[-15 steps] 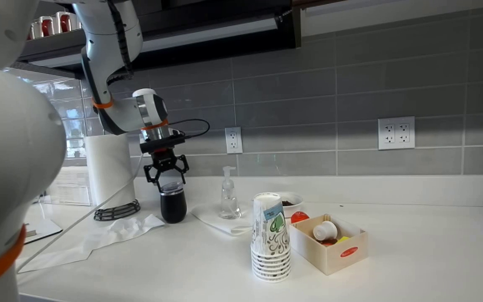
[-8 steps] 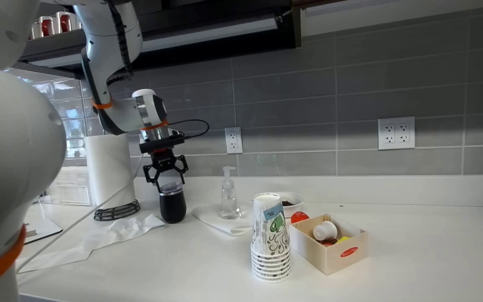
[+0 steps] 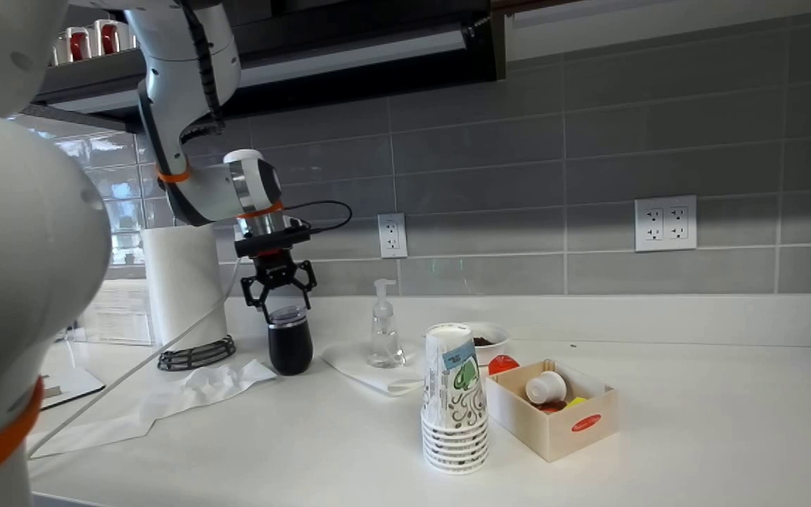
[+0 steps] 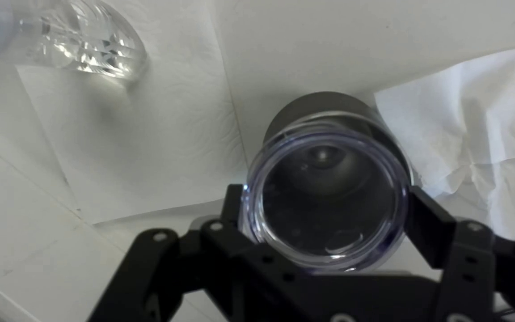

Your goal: Put the lid on the black coffee mug

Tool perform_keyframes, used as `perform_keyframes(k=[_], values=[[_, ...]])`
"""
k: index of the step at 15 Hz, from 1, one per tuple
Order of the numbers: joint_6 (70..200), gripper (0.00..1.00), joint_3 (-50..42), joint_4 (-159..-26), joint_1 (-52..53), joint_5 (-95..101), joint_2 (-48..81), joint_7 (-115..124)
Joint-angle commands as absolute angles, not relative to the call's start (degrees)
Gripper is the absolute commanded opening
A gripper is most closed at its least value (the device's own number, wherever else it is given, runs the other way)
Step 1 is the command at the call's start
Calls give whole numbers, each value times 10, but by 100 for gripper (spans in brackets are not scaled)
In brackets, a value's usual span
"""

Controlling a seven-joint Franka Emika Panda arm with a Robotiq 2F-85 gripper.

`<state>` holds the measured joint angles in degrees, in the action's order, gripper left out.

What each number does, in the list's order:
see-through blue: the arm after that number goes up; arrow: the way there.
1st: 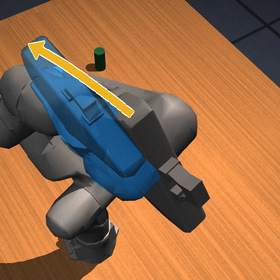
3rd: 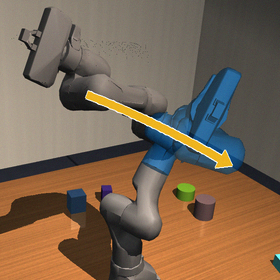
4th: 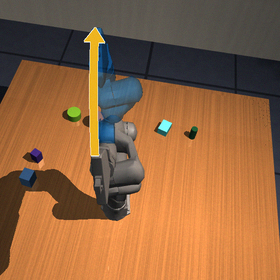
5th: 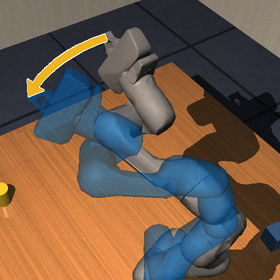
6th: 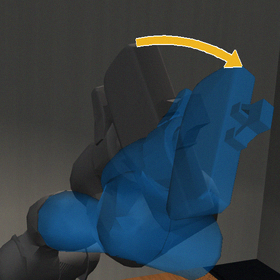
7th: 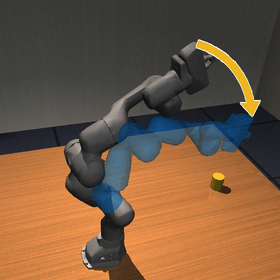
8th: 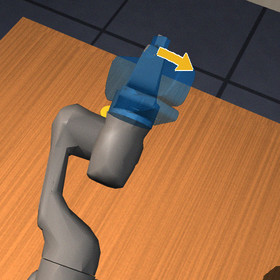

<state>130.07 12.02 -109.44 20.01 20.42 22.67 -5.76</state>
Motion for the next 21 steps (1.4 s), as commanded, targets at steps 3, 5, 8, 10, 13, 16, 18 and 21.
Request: perform_keyframes(k=[3,5,8,10,13,16,18,21], values=[[1286,62,124,-1080,193,182,234,-61],[1288,62,125,-1082,190,174,232,-63],[1292,62,125,-1084,187,163,229,-61],[1291,62,125,-1084,186,159,231,-61],[1292,62,125,-1083,187,157,233,-59],[1290,62,124,-1082,188,159,233,-58],[1291,62,124,-1082,188,160,233,-57],[1294,100,122,-1083,188,161,232,-55]])
